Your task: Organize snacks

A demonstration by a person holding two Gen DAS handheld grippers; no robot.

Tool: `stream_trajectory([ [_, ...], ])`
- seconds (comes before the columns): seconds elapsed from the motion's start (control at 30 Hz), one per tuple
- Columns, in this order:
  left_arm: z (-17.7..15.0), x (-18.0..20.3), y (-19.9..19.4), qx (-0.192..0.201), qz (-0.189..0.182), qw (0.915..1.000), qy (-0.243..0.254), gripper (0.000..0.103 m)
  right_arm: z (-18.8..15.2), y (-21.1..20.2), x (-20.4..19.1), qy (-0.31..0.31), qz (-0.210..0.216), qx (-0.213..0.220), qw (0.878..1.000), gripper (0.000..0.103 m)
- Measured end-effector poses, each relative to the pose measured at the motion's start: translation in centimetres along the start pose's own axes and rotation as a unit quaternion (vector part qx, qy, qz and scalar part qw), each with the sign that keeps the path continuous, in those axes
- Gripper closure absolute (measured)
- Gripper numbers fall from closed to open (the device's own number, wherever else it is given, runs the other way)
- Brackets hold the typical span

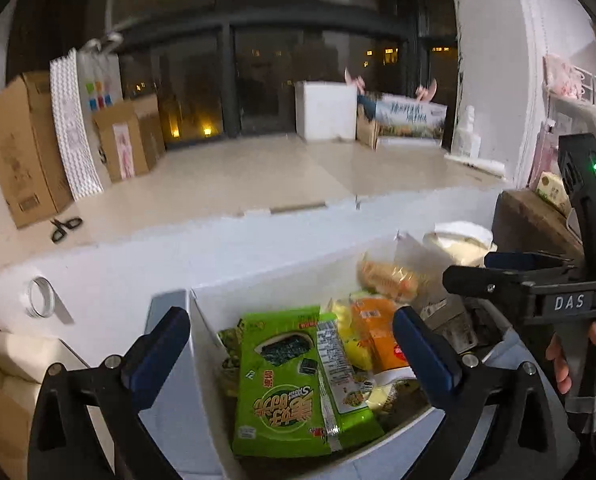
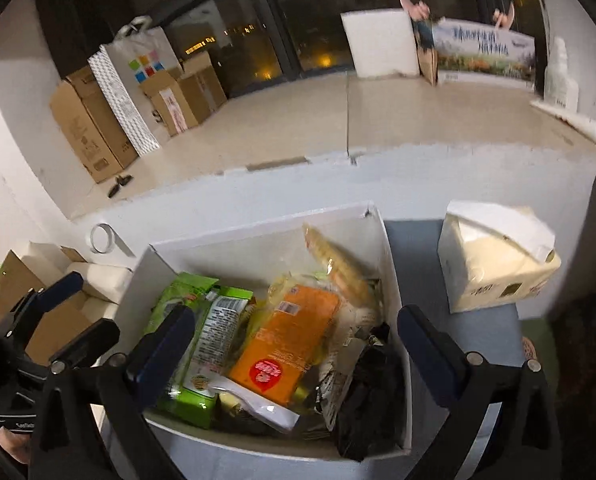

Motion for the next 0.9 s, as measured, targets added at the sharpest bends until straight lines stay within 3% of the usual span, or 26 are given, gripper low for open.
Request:
stream_trajectory([
  [0.1, -0.2, 0.4, -1.8, 0.012, 0.019, 0.9997, 0.013, 0.0, 0.2, -2.2, -0.6, -0.027, -0.026, 0.024, 0.999, 0.0],
  [0.17, -0.8, 0.7, -3.3, 0.015, 0.018, 0.9996, 0.016, 0.0, -0.1, -4.1, -0.9, -0.053, -0.088, 0.042, 0.994, 0.0],
  [0.37, -2.7, 1.9, -7.9, 0.016, -0.037, 0.9991, -0.013, 0.0, -2.0, -9.7, -3.5, -0.109, -0.136, 0.112, 0.978, 0.0],
  [0.5, -3.6, 2.5, -10.3, 0.008, -0.03, 0.999, -0.031, 0.0, -3.4, -12.8, -4.0, -0.114, -0.184, 0.131, 0.967, 0.0],
  [0.6, -4.4, 2.7, -12.8, 0.02, -0.032, 0.9985, -0.04, 0.0, -4.8, -15.2, -5.8, -0.137, -0.156, 0.15, 0.967, 0.0],
  [0.8, -8.1, 2.2, -16.9, 0.016, 0.031, 0.9981, -0.051, 0.0, -8.1, -18.2, -7.7, -0.134, -0.112, 0.142, 0.974, 0.0],
  [0.9, -10.4, 2.1, -18.5, 0.001, 0.011, 0.9971, -0.075, 0.0, -10.3, -18.8, -8.4, -0.136, -0.112, 0.134, 0.975, 0.0],
])
Point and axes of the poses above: each gripper's, at about its wrist camera, not at the fingertips, and y roughly the way its jaws point, x to its right, z to its top, the point moved 8 cm from there along y, roughly the way its jaws point, and after that the axes turned 6 degrees about -y, right-handed, at the moved point
